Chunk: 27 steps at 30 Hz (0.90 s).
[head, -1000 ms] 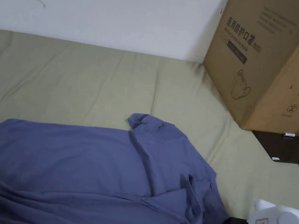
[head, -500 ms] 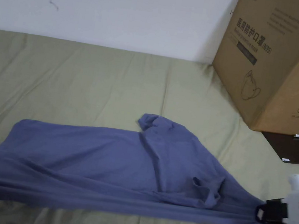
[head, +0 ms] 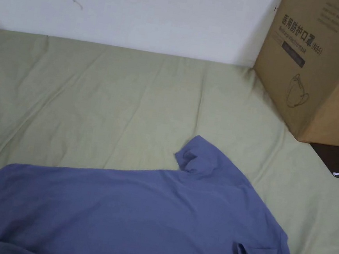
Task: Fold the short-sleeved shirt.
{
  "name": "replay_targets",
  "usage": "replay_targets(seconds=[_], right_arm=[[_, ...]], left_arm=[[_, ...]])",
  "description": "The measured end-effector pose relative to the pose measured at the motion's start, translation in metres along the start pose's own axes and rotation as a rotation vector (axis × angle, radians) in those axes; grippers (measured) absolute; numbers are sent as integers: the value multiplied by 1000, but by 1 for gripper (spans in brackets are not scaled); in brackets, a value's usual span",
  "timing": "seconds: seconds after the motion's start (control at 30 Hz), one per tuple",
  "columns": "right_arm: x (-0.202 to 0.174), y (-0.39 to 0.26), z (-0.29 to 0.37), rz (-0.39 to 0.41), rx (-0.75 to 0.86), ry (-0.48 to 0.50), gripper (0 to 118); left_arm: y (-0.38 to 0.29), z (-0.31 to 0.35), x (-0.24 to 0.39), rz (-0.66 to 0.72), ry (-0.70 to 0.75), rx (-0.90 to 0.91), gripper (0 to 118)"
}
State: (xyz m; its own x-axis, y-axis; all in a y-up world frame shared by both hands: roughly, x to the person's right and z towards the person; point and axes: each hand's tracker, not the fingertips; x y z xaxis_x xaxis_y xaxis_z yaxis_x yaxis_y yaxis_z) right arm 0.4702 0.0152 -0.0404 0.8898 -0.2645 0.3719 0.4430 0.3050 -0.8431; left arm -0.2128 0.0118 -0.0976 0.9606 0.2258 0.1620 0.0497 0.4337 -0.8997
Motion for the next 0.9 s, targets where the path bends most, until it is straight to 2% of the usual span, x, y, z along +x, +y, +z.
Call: replay_targets(seconds=[0.03, 0.07, 0.1, 0.13, 0.17, 0.2, 0.3, 0.37, 0.4, 0.43, 0.47, 0.5, 0.53, 0.57, 0.6, 0.63, 0.7, 0.73, 0.8, 0.9], right_arm=[[-2, -3, 3, -7, 20, -10, 17], [-5, -3, 10, 6, 49, -43, 36], [-5, 0, 17, 35, 76, -69, 65], [-6, 4, 25, 64, 99, -86, 102], [-12, 5, 38, 100, 150, -109, 115], [-19, 6, 51, 129, 215, -118, 117], [-51, 9, 93, 193, 465, -59, 117], [-79, 2, 116, 202, 582, 15, 115], [-89, -1, 124, 197, 697, 118, 115], [-101, -9, 131, 188, 806, 204, 113], [-117, -17, 138, 203, 901, 259, 107], [-133, -24, 142, 216, 984, 265, 90], [-148, -29, 144, 227, 1059, 265, 25], [-163, -35, 146, 231, 1133, 265, 0], [-177, -35, 143, 230, 1165, 240, 0], [-185, -39, 140, 199, 1204, 275, 0], [-197, -30, 135, 228, 1125, 406, 0], [-204, -27, 134, 256, 1087, 402, 0], [-207, -19, 129, 317, 1058, 341, 0], [-208, -13, 120, 336, 1020, 352, 0]], left_arm=[[0, 3, 0, 11, 11, 17, 24], [3, 7, 0, 12, 25, 20, 44], [8, 14, 1, 2, 64, 25, 77], [12, 19, 2, -22, 98, 32, 115], [16, 30, 5, -55, 130, 78, 116], [23, 48, 9, -69, 128, 177, 110], [49, 94, 31, -106, 183, 346, 110], [49, 112, 55, -99, 179, 523, 111], [47, 124, 68, -75, 208, 660, 109], [41, 135, 78, -71, 192, 799, 99], [35, 145, 88, -72, 127, 932, 82], [29, 142, 96, -66, 128, 1020, 55], [27, 144, 106, -57, 158, 1078, 7], [26, 144, 116, -50, 212, 1116, 0], [29, 140, 123, -41, 264, 1148, 0], [29, 136, 125, -38, 281, 1171, 0], [42, 135, 120, -43, 218, 1154, 0], [55, 134, 116, -40, 212, 1117, 0], [86, 124, 94, -44, 214, 961, 0], [173, 83, 56, -91, 171, 490, 0]])
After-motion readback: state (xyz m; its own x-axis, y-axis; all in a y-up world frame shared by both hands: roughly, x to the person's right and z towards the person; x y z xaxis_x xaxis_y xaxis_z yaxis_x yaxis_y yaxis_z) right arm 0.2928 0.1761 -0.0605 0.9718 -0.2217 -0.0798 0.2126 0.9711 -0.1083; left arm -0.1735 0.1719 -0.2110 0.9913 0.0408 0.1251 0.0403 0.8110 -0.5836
